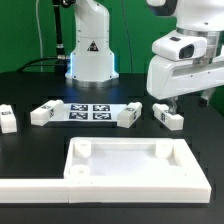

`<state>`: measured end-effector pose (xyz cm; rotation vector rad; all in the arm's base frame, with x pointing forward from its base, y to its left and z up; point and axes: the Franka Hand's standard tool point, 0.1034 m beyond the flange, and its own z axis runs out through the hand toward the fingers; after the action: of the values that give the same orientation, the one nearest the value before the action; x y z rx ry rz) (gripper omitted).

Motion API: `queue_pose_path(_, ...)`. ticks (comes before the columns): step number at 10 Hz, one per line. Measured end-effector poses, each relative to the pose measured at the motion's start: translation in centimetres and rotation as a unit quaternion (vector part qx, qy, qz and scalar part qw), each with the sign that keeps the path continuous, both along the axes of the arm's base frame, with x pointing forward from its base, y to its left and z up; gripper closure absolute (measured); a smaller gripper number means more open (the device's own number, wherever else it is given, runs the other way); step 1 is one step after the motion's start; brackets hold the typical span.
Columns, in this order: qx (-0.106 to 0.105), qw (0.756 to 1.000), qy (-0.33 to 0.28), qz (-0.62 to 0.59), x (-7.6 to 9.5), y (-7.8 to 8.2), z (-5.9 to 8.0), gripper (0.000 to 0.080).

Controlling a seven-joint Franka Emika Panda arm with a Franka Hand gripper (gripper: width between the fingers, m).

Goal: Assemble desk

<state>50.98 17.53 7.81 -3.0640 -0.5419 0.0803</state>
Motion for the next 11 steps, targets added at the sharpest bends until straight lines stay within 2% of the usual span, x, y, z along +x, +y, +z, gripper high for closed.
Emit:
queue_pose_path(3, -0.003, 1.0, 0.013, -0.006, -0.3, 0.0, -0.1, 0.015)
queue_pose_path(4, -0.015, 0.999, 0.04, -0.007, -1.3, -0.2, -0.4, 0.015)
queue_pose_path(5, -0.043, 0.993, 0.108, -0.003, -2.6, -0.7, -0.3, 0.015)
queue_pose_path(9, -0.075, 0.974, 0.215, -0.014, -2.8, -0.7, -0.7, 0.015)
queue_pose_path(10, -0.089, 0.962, 0.259, -0.012, -3.5, -0.9, -0.9, 0.015)
queue_pose_path(11, -0.08, 0.951, 0.298, -0.024, -4.2, -0.2, -2.1, 0.015)
